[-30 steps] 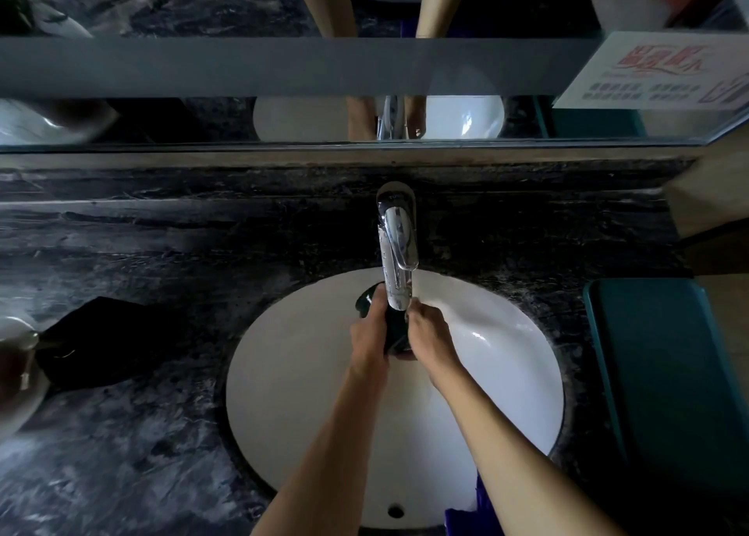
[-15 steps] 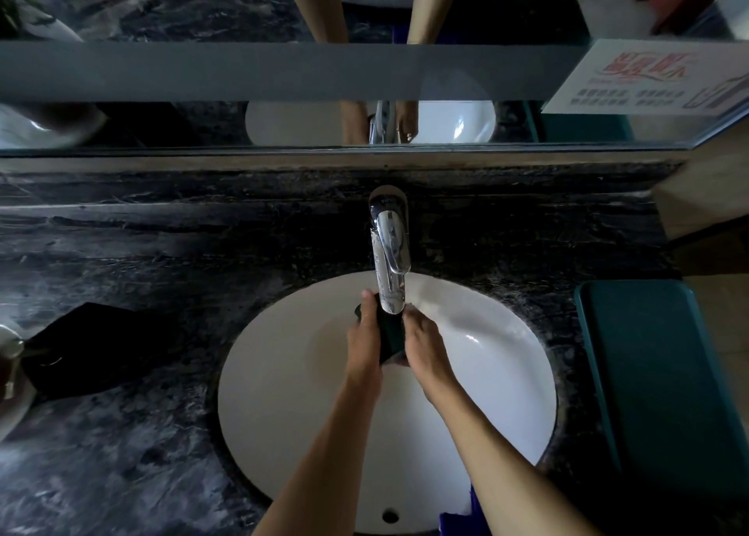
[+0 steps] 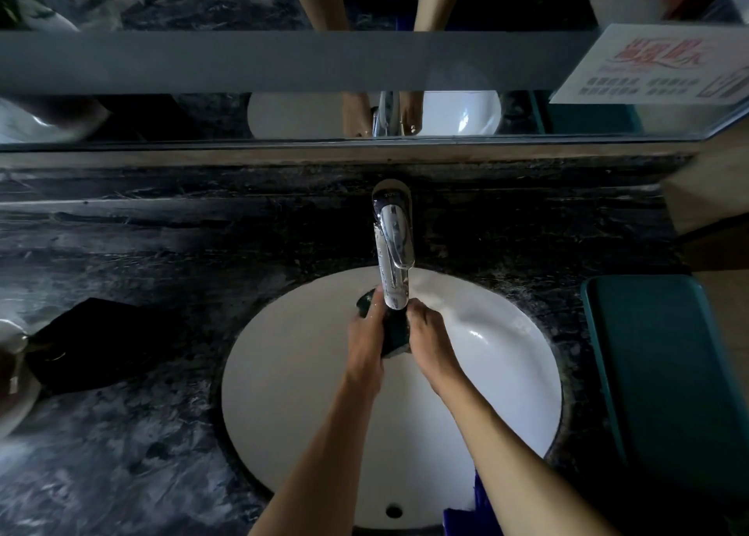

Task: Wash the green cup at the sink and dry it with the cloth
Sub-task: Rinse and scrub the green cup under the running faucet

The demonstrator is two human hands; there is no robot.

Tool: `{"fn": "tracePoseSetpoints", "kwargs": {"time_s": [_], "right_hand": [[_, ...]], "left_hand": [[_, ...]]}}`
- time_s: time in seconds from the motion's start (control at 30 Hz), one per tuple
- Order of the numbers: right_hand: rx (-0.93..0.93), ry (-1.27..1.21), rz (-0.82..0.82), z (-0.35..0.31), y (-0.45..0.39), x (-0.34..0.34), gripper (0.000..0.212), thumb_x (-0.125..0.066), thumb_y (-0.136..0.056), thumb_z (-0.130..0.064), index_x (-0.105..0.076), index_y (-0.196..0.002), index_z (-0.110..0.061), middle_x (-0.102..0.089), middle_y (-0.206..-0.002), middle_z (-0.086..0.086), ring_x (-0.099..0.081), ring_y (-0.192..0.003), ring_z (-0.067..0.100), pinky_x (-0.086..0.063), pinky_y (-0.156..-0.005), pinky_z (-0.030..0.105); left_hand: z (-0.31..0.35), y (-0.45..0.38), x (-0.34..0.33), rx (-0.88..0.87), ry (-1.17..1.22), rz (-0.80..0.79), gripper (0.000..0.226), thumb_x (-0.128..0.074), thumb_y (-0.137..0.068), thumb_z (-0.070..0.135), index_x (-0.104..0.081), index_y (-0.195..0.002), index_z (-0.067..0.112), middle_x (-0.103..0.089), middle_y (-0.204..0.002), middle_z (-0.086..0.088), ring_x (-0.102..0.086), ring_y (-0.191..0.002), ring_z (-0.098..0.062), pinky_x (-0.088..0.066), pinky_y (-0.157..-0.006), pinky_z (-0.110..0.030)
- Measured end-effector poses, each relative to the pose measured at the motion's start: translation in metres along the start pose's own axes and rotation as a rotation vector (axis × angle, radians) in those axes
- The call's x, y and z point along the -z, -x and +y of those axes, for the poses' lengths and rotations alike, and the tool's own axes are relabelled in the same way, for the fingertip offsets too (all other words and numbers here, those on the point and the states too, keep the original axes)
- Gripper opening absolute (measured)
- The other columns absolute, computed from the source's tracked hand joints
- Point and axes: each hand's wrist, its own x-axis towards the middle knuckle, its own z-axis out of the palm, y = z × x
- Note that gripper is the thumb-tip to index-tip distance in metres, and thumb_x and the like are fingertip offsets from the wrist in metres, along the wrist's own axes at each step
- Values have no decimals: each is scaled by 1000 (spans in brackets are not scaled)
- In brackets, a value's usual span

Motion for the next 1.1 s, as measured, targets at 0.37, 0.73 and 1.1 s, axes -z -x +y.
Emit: {"fn": "tracePoseSetpoints", "kwargs": {"time_s": [0.37, 0.73, 1.1], "right_hand": [[7, 302, 103, -16, 6, -13, 68, -38, -83, -80, -54, -113, -20, -70, -111, 9, -66, -106, 37, -51, -84, 43], [-6, 173, 193, 3, -3, -19, 33, -31, -112, -20, -57, -100, -5, -68, -113, 30, -63, -108, 46, -41, -83, 43], [69, 248, 151, -7, -6, -20, 26, -51, -105, -22, -68, -114, -5, -74, -108, 19, -70, -104, 41, -50, -76, 32]], "left_hand": [[-3, 15, -10, -335, -146, 70, 58, -20, -118, 31, -54, -83, 0, -52, -70, -5, -47, -62, -11, -42, -56, -24], [-4, 9, -2, -118, -58, 66, 67, -28, -114, 51, -65, -93, -1, -57, -78, -14, -55, -70, -15, -44, -66, -32], [-8, 3, 4, -61, 17, 30, 47, -40, -113, 44, -70, -101, 10, -66, -72, 3, -64, -62, -8, -53, -53, -22]]}}
